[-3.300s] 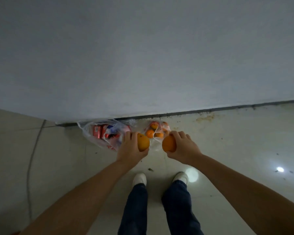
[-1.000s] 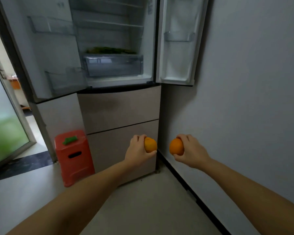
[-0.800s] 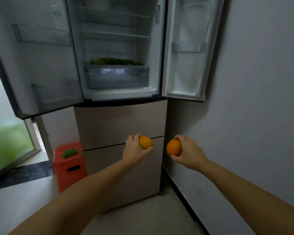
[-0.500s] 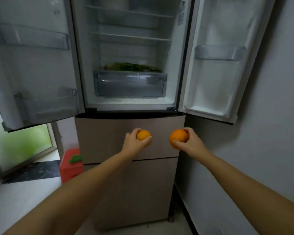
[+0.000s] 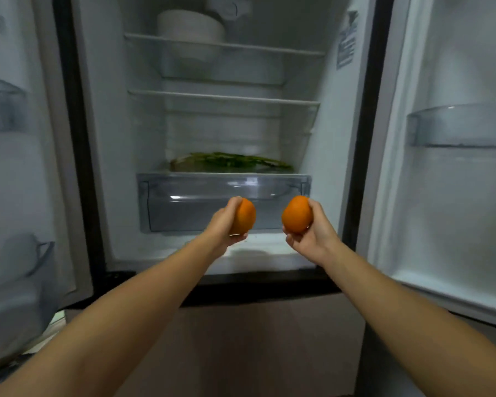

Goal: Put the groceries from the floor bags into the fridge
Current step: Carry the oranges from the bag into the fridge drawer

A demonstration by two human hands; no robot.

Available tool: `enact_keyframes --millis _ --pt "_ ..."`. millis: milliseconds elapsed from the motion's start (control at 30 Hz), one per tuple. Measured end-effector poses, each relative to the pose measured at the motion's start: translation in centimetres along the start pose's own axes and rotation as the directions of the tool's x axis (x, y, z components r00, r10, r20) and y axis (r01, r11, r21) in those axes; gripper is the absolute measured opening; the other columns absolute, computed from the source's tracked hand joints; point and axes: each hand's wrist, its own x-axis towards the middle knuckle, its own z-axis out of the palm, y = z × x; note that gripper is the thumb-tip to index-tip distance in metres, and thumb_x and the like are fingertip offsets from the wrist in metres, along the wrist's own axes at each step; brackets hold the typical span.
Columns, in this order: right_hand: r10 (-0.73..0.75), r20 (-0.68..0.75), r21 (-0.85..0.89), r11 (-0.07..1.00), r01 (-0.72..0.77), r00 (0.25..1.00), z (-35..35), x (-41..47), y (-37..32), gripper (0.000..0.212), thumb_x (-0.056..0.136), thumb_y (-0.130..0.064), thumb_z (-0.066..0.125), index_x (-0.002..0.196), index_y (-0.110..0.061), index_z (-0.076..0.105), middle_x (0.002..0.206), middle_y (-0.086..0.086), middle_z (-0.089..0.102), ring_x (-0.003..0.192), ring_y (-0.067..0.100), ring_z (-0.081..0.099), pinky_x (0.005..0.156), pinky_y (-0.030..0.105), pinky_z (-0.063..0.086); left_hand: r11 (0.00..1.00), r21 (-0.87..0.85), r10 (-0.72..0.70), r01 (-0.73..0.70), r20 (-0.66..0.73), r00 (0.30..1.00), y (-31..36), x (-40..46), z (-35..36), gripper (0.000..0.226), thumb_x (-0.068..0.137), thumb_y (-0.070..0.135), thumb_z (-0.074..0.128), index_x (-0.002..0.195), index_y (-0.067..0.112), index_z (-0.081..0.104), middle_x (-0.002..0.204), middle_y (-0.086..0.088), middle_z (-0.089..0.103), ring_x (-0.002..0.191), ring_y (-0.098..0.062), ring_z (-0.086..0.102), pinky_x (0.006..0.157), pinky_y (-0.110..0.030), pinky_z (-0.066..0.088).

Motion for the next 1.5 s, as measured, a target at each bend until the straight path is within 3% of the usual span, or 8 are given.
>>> enact_keyframes --millis 133,267,433,567,700,1000,1100,1500 --pt "0.050 0.062 0.009 0.999 -0.050 0.997 1.5 6.0 -1.0 0.056 0.086 -0.061 0.049 0.119 -0.015 0.051 0.108 0.014 0.061 0.074 0.021 0.057 0.057 0.026 0.041 0.978 -0.169 -0.114 0.120 0.043 0.993 1.8 5.6 -1.3 0.036 0.086 0.053 0.052 0.101 0.021 0.055 0.098 -0.012 0.056 0.075 -0.022 0.057 0.043 -0.021 0.048" --pt "0.079 0.102 -0.024 0.997 -0.077 0.992 3.4 10.8 -0.7 0.055 0.085 -0.063 0.043 0.106 -0.014 0.056 0.092 0.012 0.065 0.066 0.020 0.056 0.043 0.020 0.042 0.914 -0.339 -0.193 0.222 0.117 0.974 1.8 9.6 -3.2 0.039 0.084 0.053 0.052 0.101 0.018 0.056 0.096 -0.011 0.059 0.071 -0.022 0.056 0.042 -0.019 0.047" --pt "0.087 0.181 0.025 0.995 -0.093 0.980 5.8 14.8 -0.6 0.056 0.084 -0.061 0.044 0.107 -0.011 0.055 0.093 0.013 0.064 0.066 0.020 0.056 0.041 0.019 0.042 0.850 -0.496 -0.137 0.177 0.116 0.984 2.9 12.9 -4.6 0.040 0.083 0.051 0.052 0.103 0.017 0.054 0.094 -0.011 0.057 0.073 -0.021 0.055 0.039 -0.017 0.046" --pt "0.089 0.257 0.083 0.990 -0.114 0.962 6.5 15.4 -0.7 0.055 0.085 -0.059 0.042 0.099 -0.008 0.057 0.090 0.013 0.064 0.066 0.019 0.054 0.045 0.017 0.038 0.720 -0.684 -0.077 0.118 0.091 0.993 3.3 13.6 -5.2 0.048 0.081 0.050 0.052 0.111 0.013 0.051 0.097 -0.013 0.056 0.071 -0.022 0.056 0.040 -0.016 0.045" --pt "0.069 0.244 0.126 0.987 -0.102 0.967 6.0 14.7 -0.6 0.053 0.082 -0.055 0.049 0.106 -0.009 0.055 0.093 0.013 0.065 0.066 0.020 0.057 0.044 0.018 0.041 0.733 -0.677 -0.064 0.066 0.028 0.998 2.8 12.9 -5.4 0.048 0.082 0.050 0.053 0.113 0.014 0.049 0.103 -0.013 0.054 0.073 -0.022 0.057 0.041 -0.017 0.045" --pt "0.078 0.320 0.078 0.991 -0.108 0.944 4.5 8.1 -1.1 0.051 0.082 -0.054 0.046 0.104 -0.010 0.056 0.090 0.012 0.064 0.065 0.019 0.055 0.047 0.018 0.038 0.785 -0.618 0.026 -0.053 -0.053 0.998 3.1 5.6 -3.8 0.036 0.084 0.049 0.047 0.097 0.016 0.052 0.091 -0.010 0.055 0.067 -0.022 0.056 0.038 -0.014 0.040" --pt "0.103 0.330 0.074 0.988 -0.135 0.938 3.5 5.2 -1.1 0.057 0.081 -0.057 0.047 0.112 -0.010 0.054 0.090 0.012 0.064 0.064 0.020 0.056 0.046 0.018 0.039 0.792 -0.606 0.032 -0.074 -0.080 0.996 2.8 2.6 -3.0 0.034 0.085 0.049 0.044 0.094 0.017 0.053 0.088 -0.009 0.055 0.065 -0.021 0.055 0.038 -0.013 0.038" --pt "0.163 0.283 -0.010 0.986 -0.167 0.945 1.2 -3.8 -0.5 0.061 0.080 -0.061 0.048 0.112 -0.010 0.055 0.090 0.012 0.064 0.063 0.020 0.057 0.045 0.018 0.042 0.812 -0.583 -0.029 -0.045 -0.117 0.993 1.7 -7.5 -2.5 0.034 0.085 0.050 0.048 0.095 0.017 0.053 0.095 -0.010 0.055 0.067 -0.022 0.056 0.040 -0.015 0.040"
